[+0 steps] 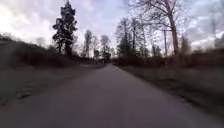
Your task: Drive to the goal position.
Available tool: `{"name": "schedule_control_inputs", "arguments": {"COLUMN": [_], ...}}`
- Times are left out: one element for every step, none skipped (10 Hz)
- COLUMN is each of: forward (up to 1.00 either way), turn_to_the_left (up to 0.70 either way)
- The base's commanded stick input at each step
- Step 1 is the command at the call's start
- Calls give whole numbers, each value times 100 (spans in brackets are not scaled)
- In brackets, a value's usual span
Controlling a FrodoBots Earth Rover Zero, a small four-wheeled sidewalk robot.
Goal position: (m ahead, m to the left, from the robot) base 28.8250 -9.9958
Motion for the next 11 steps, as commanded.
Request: {"name": "schedule_control_inputs", "arguments": {"forward": [100,100,100,100,100,100,100,100,100,100,100], "turn_to_the_left": [1,1,1,1,1,1,1,1,1,1,1]}}
